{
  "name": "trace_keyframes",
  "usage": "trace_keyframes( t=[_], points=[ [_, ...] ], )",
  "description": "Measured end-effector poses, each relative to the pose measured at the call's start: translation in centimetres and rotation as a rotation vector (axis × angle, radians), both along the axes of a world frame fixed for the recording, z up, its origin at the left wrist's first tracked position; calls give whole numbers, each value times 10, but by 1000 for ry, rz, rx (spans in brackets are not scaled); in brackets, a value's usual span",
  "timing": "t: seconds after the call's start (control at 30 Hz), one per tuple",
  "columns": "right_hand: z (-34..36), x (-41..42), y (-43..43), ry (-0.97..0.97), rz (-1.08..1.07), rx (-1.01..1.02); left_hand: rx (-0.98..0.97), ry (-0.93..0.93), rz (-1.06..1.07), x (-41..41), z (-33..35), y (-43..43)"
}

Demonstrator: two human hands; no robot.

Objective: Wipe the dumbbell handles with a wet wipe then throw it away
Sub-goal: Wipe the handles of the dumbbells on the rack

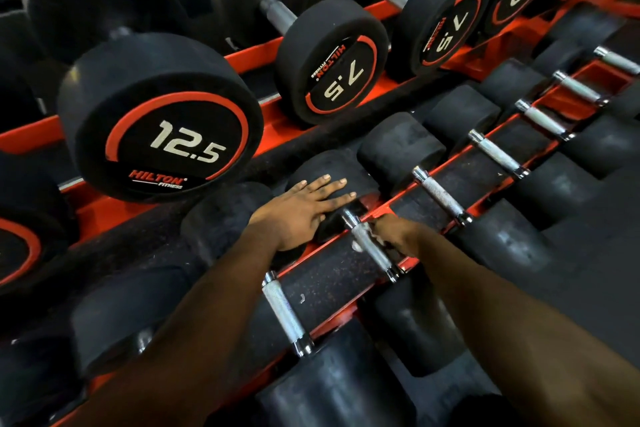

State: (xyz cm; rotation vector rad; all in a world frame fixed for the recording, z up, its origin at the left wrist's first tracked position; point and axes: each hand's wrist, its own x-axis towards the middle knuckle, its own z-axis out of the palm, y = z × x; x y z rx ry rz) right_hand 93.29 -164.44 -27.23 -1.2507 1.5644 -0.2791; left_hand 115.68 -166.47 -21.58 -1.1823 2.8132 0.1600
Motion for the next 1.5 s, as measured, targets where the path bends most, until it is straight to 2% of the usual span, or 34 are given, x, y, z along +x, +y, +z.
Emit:
trace_keyframes(
  t=[0.07, 0.2, 0.37, 0.57, 0.67, 0.8, 0.87, 0.93, 1.03, 1.2, 1.27, 1.4, 1.5],
  points=[
    [7, -11, 1, 287, 207, 21, -9, 1, 2, 0, 1, 0],
    [17, -15, 16, 499, 471, 51, 0, -6, 3, 0, 1, 1],
    [30, -16, 35, 687, 610, -72, 0, -17, 4, 0, 1, 2],
    [38, -5, 43, 963, 671, -216, -20, -21, 2, -2, 1, 2],
    [43, 6, 43, 1020, 674, -287, -21, -25, 4, -1, 0, 2],
    [44, 32, 36, 927, 689, -666, -35, -26, -6, 1, -2, -1],
    [38, 40, 28, 856, 821, -780, -45, -23, -15, 0, -3, -2],
    [31, 37, 19, 904, 928, -785, -47, -22, -16, 0, -4, -1],
    [25, 34, 17, 1074, 1067, -764, -43, -28, -14, 0, -5, -1],
    [16, 38, 29, 1227, 1600, -595, -45, -38, -18, 0, -4, -2],
    [18, 45, 21, 1233, 1615, -544, -50, -31, -11, 0, -5, -2],
    [22, 51, 19, 1297, 1561, -572, -42, -34, -8, 2, -5, -2],
    [22, 41, 26, 1237, 1567, -509, -47, -43, -7, 1, -2, -2]
  ],
)
